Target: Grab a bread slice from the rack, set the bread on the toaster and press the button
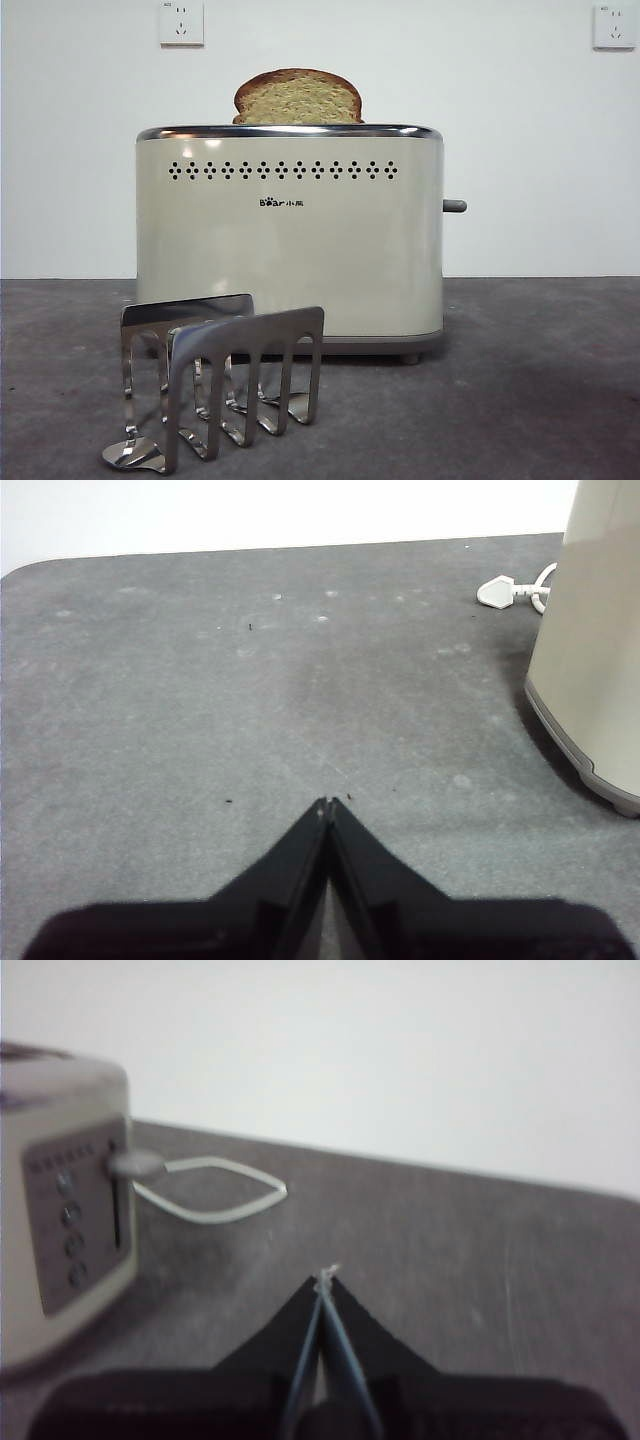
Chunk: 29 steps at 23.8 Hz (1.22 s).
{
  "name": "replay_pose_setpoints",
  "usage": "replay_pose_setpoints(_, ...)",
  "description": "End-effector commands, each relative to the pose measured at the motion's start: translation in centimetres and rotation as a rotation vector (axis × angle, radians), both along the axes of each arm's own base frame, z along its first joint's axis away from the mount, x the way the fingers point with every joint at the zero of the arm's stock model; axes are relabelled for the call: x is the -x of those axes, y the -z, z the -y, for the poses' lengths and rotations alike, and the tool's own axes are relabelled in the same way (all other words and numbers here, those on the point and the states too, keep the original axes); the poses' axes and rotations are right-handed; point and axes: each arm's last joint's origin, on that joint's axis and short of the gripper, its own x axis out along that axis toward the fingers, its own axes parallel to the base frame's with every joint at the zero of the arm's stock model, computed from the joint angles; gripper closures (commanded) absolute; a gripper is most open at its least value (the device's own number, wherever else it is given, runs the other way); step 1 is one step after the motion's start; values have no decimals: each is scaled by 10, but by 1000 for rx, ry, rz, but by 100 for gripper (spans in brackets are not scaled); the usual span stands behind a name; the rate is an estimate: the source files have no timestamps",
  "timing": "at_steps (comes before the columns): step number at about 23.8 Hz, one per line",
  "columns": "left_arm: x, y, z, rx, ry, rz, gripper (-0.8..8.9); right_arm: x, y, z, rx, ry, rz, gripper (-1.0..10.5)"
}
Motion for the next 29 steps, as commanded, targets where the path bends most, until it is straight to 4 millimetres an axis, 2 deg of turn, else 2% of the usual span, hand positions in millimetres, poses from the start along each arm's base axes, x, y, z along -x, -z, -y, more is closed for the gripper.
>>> replay_pose_setpoints(1, 0, 3, 0, 0, 0, -5, 815, 0, 10, 1, -49, 48, -81, 946)
replay_pose_setpoints(4, 0, 3, 0, 0, 0, -5, 815, 1, 17, 3, -86, 105, -165, 946)
replay_pose_setpoints(8, -1, 3, 0, 0, 0, -7, 815, 1, 17, 5, -123, 173, -161, 946)
replay_pose_setpoints(29, -1, 3, 0, 0, 0, -9, 815, 1, 17, 5, -136, 173, -160, 946)
